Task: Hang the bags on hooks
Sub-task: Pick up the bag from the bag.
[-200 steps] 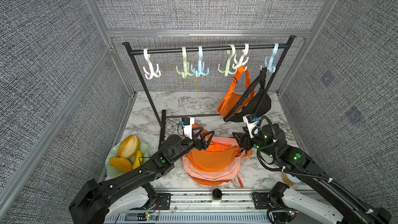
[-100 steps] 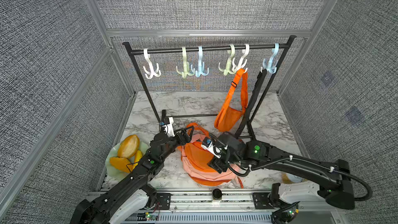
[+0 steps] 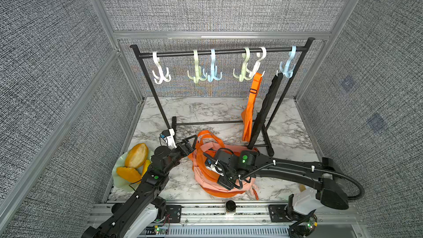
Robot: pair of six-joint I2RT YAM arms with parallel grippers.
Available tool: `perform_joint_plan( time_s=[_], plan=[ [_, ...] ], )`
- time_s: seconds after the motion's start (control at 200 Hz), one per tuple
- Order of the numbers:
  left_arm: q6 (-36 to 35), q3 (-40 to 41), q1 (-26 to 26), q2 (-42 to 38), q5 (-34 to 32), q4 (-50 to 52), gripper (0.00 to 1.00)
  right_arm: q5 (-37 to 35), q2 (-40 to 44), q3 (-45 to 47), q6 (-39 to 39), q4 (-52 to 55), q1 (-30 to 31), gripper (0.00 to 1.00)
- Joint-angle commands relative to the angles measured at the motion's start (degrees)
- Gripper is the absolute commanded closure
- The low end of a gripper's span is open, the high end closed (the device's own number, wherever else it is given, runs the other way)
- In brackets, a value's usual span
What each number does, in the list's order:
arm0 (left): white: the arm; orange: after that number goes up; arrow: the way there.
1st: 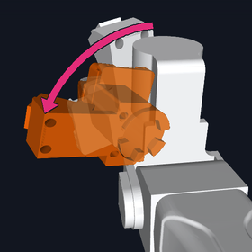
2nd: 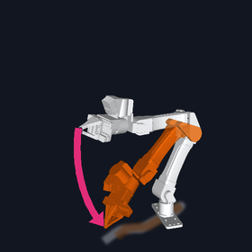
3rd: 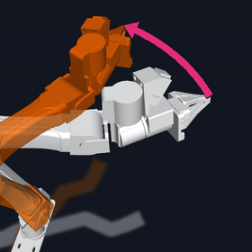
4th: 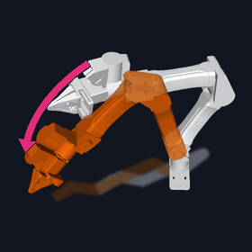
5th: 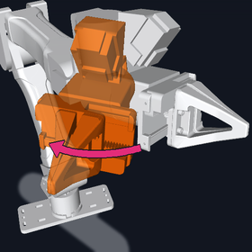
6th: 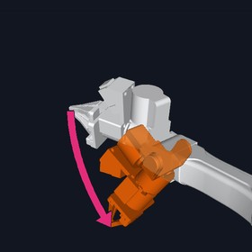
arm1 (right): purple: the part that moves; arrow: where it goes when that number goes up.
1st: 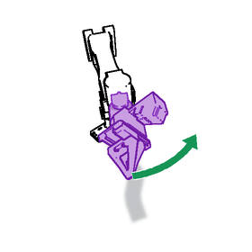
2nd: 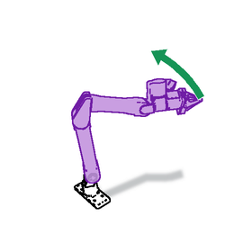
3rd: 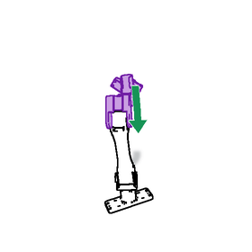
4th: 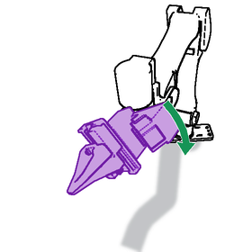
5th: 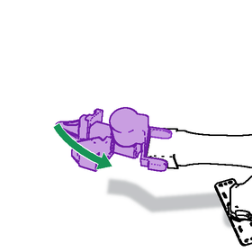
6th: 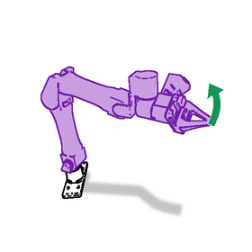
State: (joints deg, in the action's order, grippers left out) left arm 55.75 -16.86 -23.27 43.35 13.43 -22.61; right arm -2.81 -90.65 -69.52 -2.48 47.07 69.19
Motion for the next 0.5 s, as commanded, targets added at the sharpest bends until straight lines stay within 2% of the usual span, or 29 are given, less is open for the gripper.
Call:
perform_joint_plan(
  time_s=[0.0, 0.2, 0.31, 0.375, 0.455, 0.495],
  plan=[
    [-0.85, -0.69, 0.41, -1.53, 0.63, 1.51, 0.11, -0.61, -1.93, -0.56, 0.81, 0.83, 0.42, 0.35],
    [-2.37, -1.9, 0.95, -5.06, 0.24, 4.99, 0.11, -3.87, -4.91, 0.42, 0.33, -0.81, 1.05, 0.36],
    [-2.83, -2.45, 1.12, -6.32, 0.02, 6.14, 0.11, -4.87, -4.95, 0.87, -0.11, -2.25, 1.21, 0.43],
    [-3.17, -2.88, 1.16, -6.77, 0.27, 6.47, 0.11, -5.01, -4.48, 0.94, -0.32, -2.75, 1.14, 0.56],
    [-3.56, -3.59, 1.21, -7.29, 0.73, 6.76, 0.11, -5.51, -3.56, 1.05, -0.59, -3.16, 1.12, 0.84],
    [-3.79, -3.93, 1.23, -7.55, 1.27, 6.63, 0.11, -6.01, -2.83, 1.21, -0.75, -3.54, 1.15, 0.94]
  ],
)
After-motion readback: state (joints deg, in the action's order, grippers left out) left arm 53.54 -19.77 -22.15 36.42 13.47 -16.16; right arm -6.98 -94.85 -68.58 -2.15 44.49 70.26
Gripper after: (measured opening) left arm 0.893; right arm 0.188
